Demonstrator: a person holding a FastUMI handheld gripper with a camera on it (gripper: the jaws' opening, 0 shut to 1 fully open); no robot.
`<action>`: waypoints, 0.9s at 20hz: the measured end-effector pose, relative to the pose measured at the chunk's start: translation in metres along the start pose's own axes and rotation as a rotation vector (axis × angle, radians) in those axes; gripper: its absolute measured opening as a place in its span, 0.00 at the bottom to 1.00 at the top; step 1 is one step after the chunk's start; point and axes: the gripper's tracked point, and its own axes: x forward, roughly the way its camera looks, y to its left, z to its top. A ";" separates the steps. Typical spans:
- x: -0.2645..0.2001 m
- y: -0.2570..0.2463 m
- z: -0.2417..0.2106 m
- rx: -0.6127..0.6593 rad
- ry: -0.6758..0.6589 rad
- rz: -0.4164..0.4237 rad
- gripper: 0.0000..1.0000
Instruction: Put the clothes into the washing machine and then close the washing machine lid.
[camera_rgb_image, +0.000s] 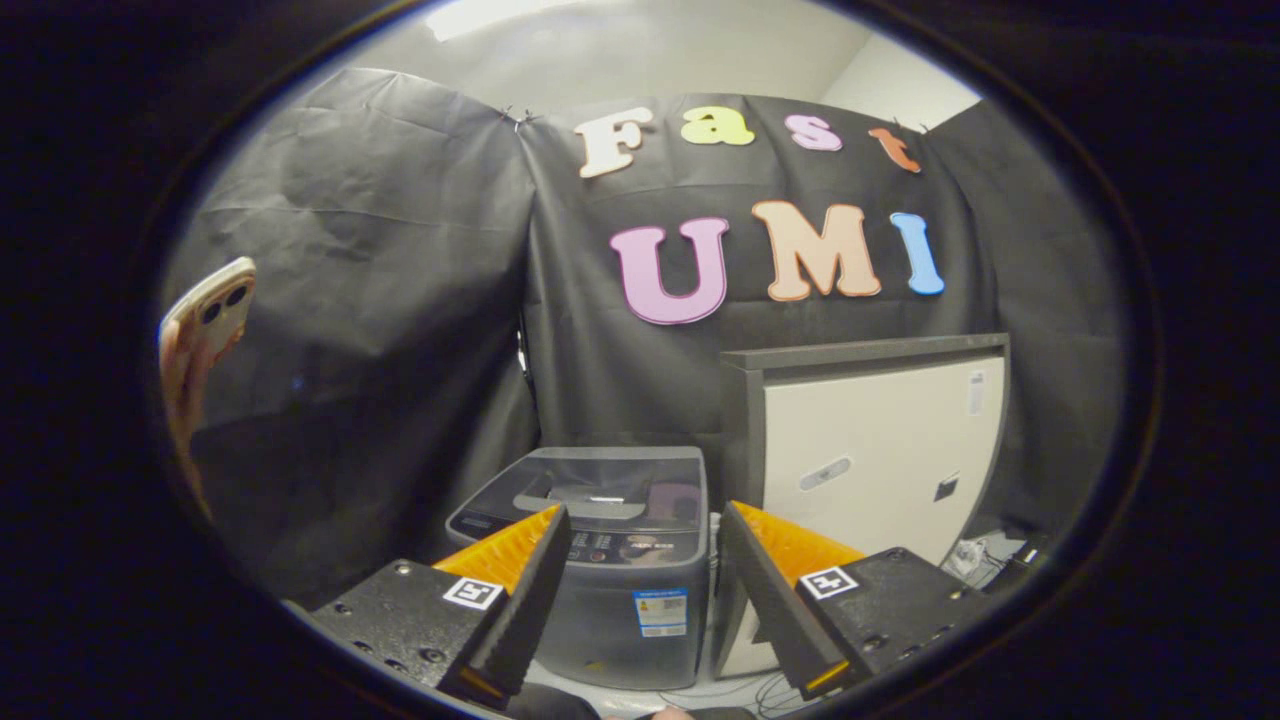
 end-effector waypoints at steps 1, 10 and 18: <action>-0.008 -0.004 -0.001 -0.002 -0.010 -0.007 0.92; -0.075 -0.044 -0.043 -0.004 -0.024 -0.135 0.92; -0.147 -0.037 -0.071 -0.077 -0.061 -0.157 0.92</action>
